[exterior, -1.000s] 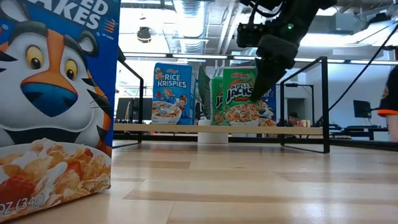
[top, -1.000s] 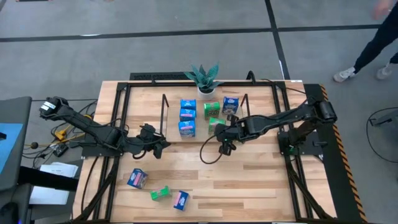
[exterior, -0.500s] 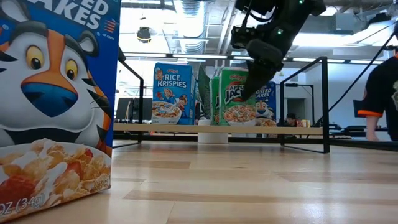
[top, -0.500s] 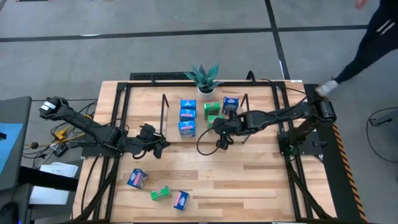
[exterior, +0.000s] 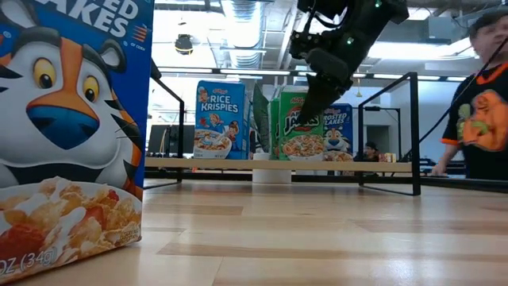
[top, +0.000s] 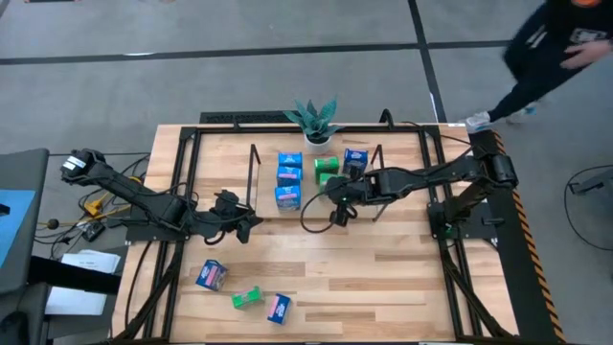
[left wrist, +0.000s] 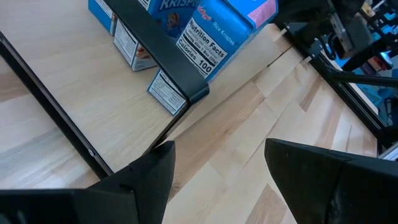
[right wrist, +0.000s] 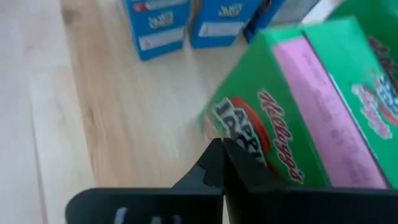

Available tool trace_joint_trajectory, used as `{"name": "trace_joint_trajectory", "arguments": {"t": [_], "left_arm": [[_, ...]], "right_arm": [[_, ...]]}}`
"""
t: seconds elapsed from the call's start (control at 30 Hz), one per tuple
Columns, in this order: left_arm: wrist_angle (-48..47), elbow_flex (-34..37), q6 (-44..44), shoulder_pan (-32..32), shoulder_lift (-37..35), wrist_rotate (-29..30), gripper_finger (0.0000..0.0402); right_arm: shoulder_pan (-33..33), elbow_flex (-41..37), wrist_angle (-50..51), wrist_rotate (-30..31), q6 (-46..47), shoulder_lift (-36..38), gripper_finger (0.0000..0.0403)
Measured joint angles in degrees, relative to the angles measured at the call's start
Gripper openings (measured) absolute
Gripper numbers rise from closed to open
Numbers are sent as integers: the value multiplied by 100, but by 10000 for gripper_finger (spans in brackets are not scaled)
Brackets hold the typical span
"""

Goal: Stack cereal on shelf
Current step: Put the right green cereal box on the shelf aligned with the other green cereal box, then put the green cereal box on the shelf aligned with the other green cereal boxes

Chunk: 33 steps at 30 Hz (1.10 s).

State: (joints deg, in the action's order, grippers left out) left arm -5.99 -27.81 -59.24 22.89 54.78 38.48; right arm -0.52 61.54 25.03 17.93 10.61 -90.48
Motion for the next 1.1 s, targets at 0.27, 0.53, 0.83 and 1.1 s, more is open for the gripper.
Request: {"name": "trace_joint_trajectory", "arguments": {"t": [0.27,0.53,0.83,1.1], "left_arm": [[-15,0,-35,-1,0,-167,240],[33,-312,236,1,-46,-2161,240],[-853,-2082,606,160,-44,-3982,240],[-2601,-4577,670,1309,580,-3087,240]], "right_arm": [[-29,44,-135,-313,-16,50,36],[-395,618,213,-413,-64,570,39],[-785,763,587,-482,-35,1190,87],[-1156,763,1399,-482,598,1448,192]]}}
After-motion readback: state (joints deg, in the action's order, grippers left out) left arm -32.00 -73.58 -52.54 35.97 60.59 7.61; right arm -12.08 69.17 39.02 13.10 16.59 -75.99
